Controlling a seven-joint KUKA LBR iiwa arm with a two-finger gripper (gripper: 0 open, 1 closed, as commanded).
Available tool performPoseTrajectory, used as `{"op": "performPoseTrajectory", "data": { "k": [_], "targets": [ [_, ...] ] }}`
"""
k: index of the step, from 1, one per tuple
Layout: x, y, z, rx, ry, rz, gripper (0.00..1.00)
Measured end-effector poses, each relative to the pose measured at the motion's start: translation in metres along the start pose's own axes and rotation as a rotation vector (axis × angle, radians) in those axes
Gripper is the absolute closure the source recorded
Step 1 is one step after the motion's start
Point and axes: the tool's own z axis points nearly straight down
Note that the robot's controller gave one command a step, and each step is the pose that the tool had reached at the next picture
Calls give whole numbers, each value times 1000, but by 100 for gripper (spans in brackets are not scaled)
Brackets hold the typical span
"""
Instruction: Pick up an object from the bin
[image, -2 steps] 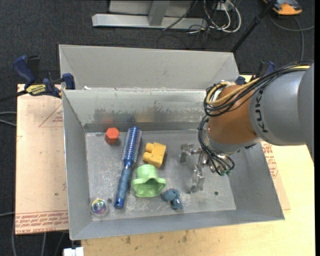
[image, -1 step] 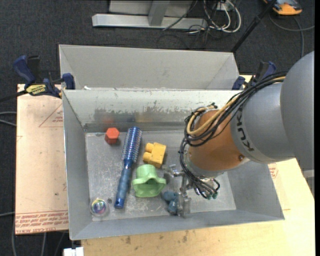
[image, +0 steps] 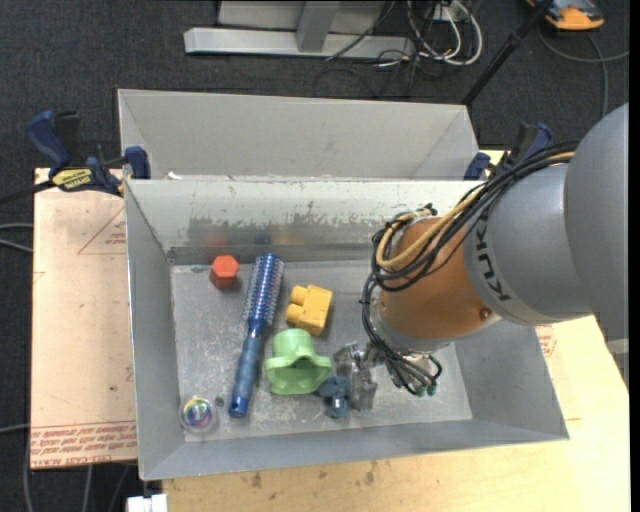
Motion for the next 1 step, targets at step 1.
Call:
{"op": "performPoseTrajectory", "data": {
  "k": [1],
  "targets": [
    [-2,-25,-178,1,-9,353,100]
  ]
}}
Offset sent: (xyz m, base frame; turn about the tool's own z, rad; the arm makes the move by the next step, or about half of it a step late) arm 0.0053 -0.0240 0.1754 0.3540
